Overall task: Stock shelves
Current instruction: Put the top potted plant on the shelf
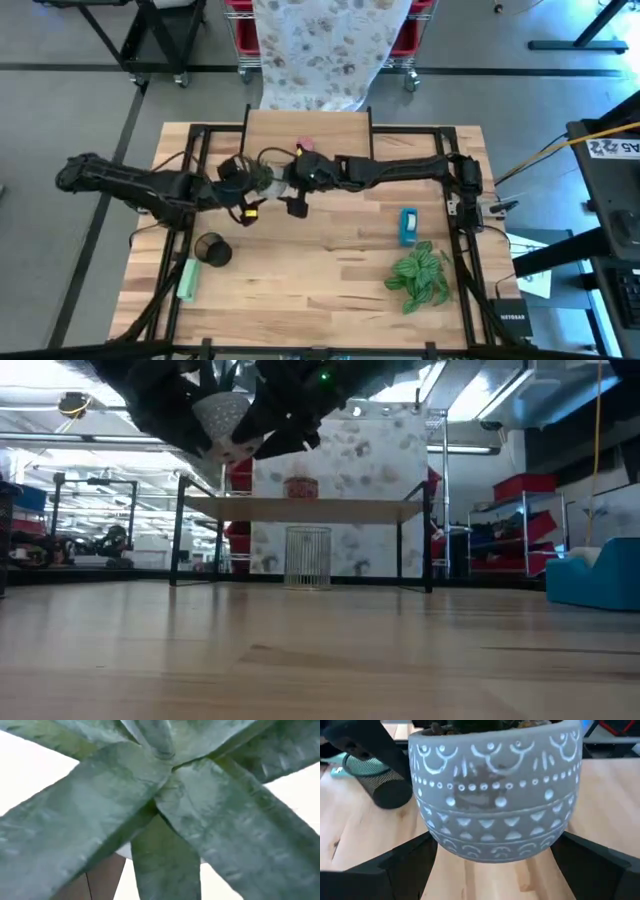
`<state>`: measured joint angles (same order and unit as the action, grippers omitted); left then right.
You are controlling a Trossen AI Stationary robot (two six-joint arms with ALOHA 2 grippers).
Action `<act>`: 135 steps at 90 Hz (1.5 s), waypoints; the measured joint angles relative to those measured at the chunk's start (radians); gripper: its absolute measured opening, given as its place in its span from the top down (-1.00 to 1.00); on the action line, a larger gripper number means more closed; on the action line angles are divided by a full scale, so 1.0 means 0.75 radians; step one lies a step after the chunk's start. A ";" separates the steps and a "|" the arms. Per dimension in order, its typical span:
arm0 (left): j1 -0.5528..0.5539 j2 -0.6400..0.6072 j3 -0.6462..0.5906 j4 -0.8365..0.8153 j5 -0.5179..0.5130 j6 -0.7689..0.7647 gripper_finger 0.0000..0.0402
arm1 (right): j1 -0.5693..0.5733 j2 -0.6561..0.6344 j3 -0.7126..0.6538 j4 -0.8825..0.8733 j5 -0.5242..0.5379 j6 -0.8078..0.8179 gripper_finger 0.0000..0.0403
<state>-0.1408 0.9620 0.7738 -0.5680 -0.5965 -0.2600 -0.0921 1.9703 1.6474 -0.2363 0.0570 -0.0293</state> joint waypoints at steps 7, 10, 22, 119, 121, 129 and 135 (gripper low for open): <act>0.025 -0.006 0.000 -0.007 0.001 0.019 -0.51 | -0.016 0.002 0.012 0.000 -0.006 -0.001 -0.80; 0.036 -0.007 0.001 -0.018 0.001 0.026 -0.51 | -0.021 0.002 0.014 0.002 -0.007 -0.001 -0.80; 0.064 -0.007 0.000 -0.073 0.018 0.034 -0.51 | -0.043 0.003 0.015 0.010 -0.009 -0.001 -0.80; 0.273 -0.006 -0.005 -0.102 0.017 0.247 -0.51 | -0.116 0.111 0.050 0.096 0.068 -0.045 -0.80; 0.278 -0.006 -0.005 -0.100 0.017 0.251 -0.51 | -0.116 0.111 0.050 0.098 0.069 -0.047 -0.80; 0.295 -0.006 -0.005 -0.101 0.017 0.255 -0.51 | -0.116 0.111 0.050 0.107 0.071 -0.062 -0.80; 0.305 -0.006 -0.005 -0.102 0.018 0.258 -0.51 | -0.119 0.111 0.050 0.117 0.071 -0.067 -0.80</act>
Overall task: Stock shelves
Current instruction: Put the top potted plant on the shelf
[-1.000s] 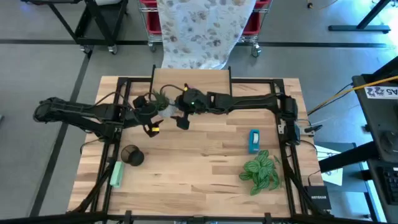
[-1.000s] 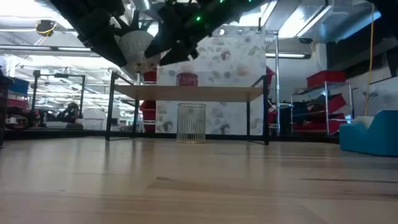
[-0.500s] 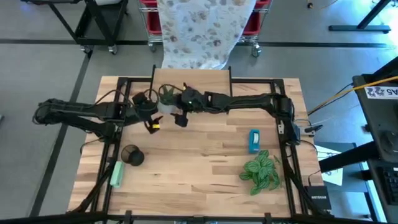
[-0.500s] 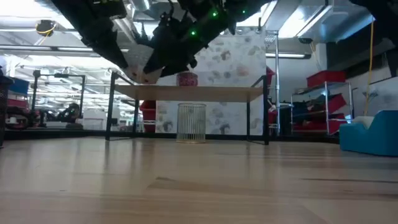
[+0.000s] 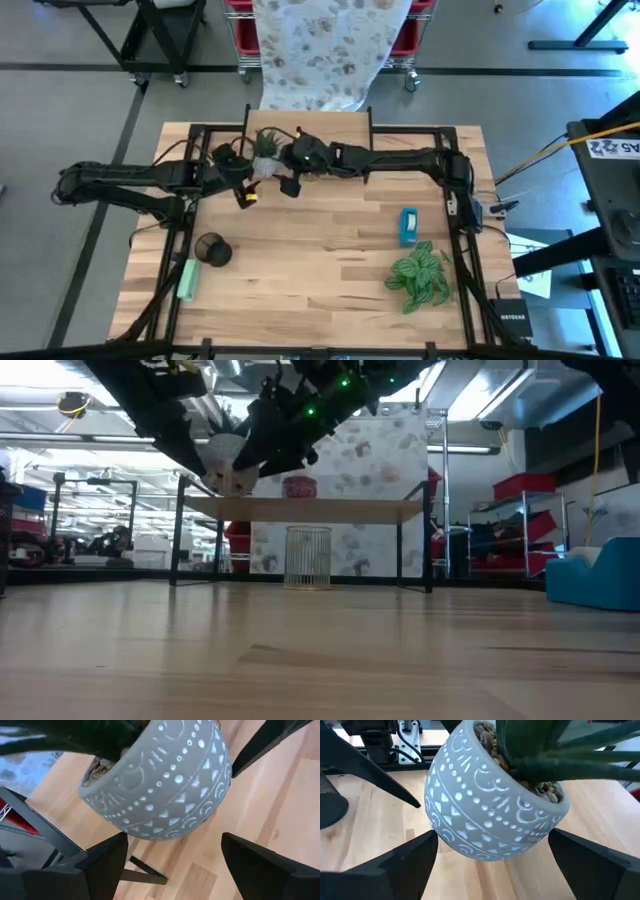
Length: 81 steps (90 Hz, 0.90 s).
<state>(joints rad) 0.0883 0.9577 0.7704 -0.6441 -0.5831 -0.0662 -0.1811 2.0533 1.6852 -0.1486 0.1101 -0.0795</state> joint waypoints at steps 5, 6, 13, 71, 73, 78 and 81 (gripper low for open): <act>0.007 0.000 0.000 0.001 0.000 0.009 -0.51 | -0.006 0.000 0.000 0.002 -0.002 0.000 -0.80; 0.008 0.000 0.000 0.001 -0.001 0.012 -0.51 | -0.006 0.000 0.000 0.002 -0.003 -0.001 -0.80; 0.015 0.000 0.000 0.002 -0.002 0.024 -0.51 | -0.013 0.000 0.000 0.001 -0.002 -0.002 -0.80; 0.003 0.001 -0.080 0.111 0.005 0.034 -0.51 | -0.011 0.009 0.000 -0.013 -0.038 -0.007 -0.80; 0.003 0.001 -0.080 0.118 0.003 0.038 -0.51 | -0.011 0.011 0.000 -0.015 -0.040 -0.007 -0.80; 0.002 0.001 -0.080 0.128 -0.003 0.053 -0.51 | -0.011 0.025 0.000 -0.008 -0.041 -0.007 -0.80; 0.002 0.001 -0.080 0.131 -0.008 0.063 -0.51 | -0.011 0.031 0.000 0.003 -0.040 -0.008 -0.80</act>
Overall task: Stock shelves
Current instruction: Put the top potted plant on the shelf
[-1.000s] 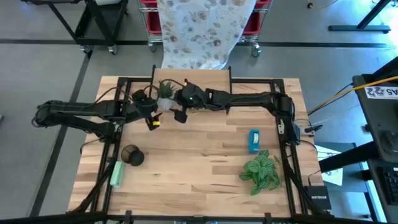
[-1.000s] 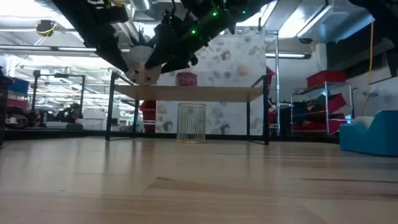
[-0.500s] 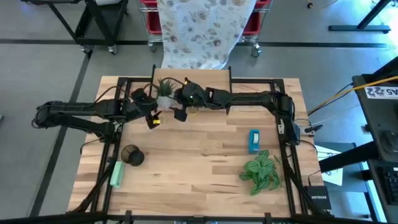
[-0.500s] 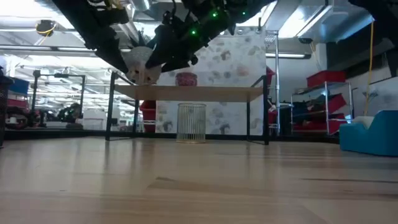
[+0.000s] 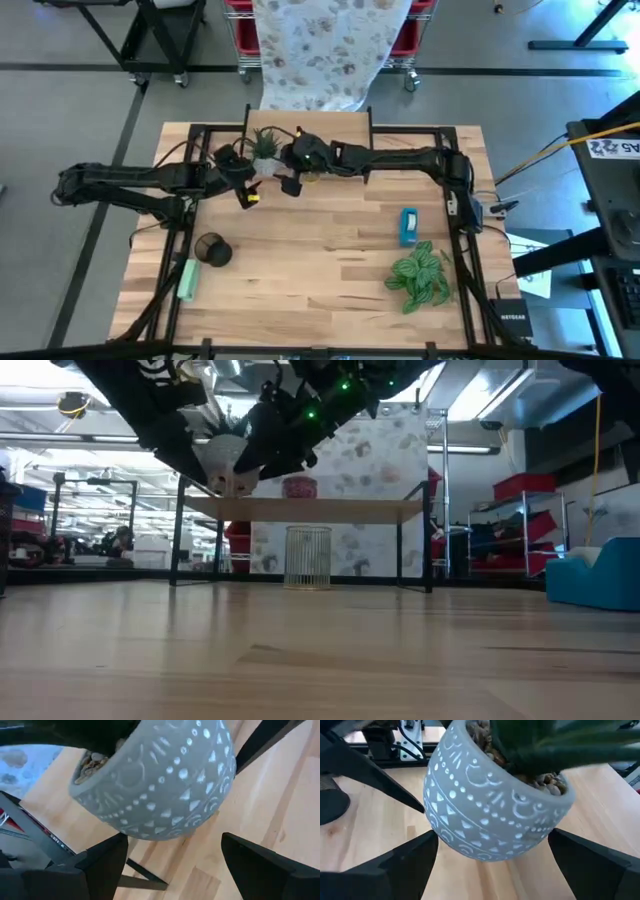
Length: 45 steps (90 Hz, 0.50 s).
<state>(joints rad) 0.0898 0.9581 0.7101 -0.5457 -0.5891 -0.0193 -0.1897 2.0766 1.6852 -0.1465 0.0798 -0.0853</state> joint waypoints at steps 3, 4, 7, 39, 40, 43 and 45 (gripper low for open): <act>0.000 0.000 0.000 0.010 -0.003 0.006 -0.51 | -0.001 0.003 0.000 0.004 0.000 -0.008 -0.80; 0.000 0.000 0.000 0.012 -0.004 0.008 -0.51 | -0.001 0.004 0.000 0.003 0.000 -0.010 -0.80; -0.001 0.000 0.000 0.018 -0.004 0.014 -0.51 | -0.002 0.004 0.000 0.000 -0.003 -0.006 -0.80; -0.001 0.001 -0.001 0.016 -0.027 0.061 -0.51 | -0.004 0.026 -0.001 0.043 -0.014 -0.057 -0.80; -0.001 0.001 -0.001 0.016 -0.027 0.062 -0.51 | -0.004 0.026 -0.001 0.043 -0.013 -0.061 -0.80; -0.001 0.001 -0.001 0.019 -0.029 0.066 -0.51 | -0.003 0.027 -0.001 0.043 -0.013 -0.068 -0.80; -0.001 0.001 -0.001 0.020 -0.030 0.070 -0.51 | -0.003 0.027 -0.001 0.045 -0.013 -0.069 -0.80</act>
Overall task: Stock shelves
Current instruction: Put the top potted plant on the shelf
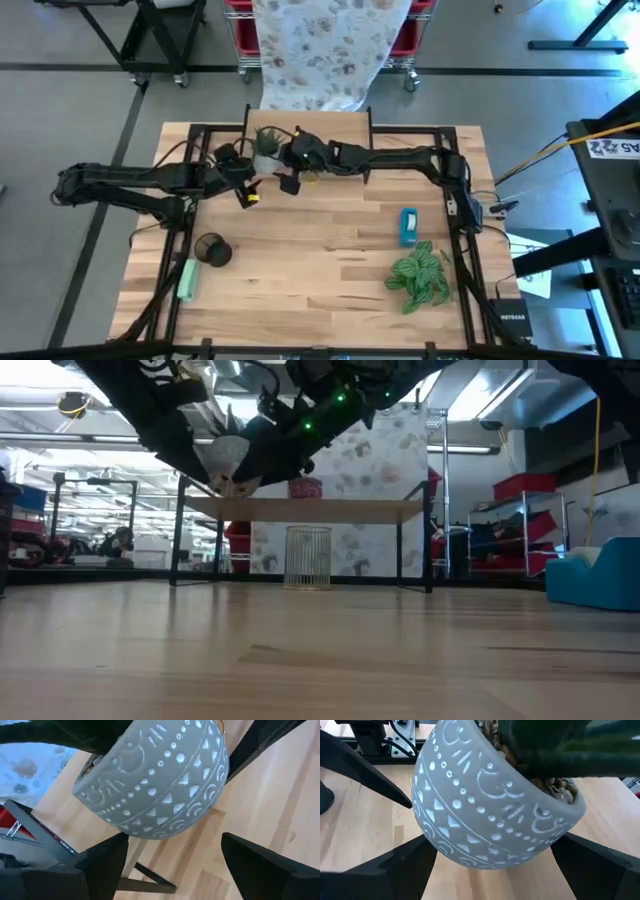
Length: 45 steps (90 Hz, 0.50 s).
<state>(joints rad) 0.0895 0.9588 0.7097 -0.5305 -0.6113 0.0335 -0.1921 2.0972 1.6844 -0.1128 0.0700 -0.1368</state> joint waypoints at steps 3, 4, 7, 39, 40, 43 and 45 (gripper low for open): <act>0.001 0.000 0.000 0.005 -0.001 0.004 -0.51 | 0.000 0.000 -0.001 0.005 0.000 0.000 -0.80; 0.001 0.000 0.000 0.008 -0.001 0.007 -0.51 | 0.000 0.000 -0.001 0.006 0.000 0.000 -0.80; 0.001 0.000 0.000 0.015 -0.004 0.012 -0.51 | 0.000 0.000 -0.002 0.010 0.001 -0.003 -0.80; 0.002 -0.002 -0.001 0.051 -0.015 0.060 -0.51 | -0.001 0.003 -0.004 0.047 0.003 -0.032 -0.80; 0.002 -0.002 -0.001 0.051 -0.015 0.060 -0.51 | -0.001 0.003 -0.004 0.048 0.004 -0.033 -0.80; 0.004 -0.002 -0.001 0.052 -0.015 0.061 -0.51 | -0.001 0.003 -0.004 0.054 0.007 -0.035 -0.80; 0.007 -0.002 -0.001 0.052 -0.015 0.062 -0.51 | -0.001 0.003 -0.004 0.058 0.009 -0.035 -0.80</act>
<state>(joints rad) 0.0944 0.9573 0.7090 -0.4915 -0.6228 0.0801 -0.1925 2.0995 1.6814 -0.0696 0.0766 -0.1627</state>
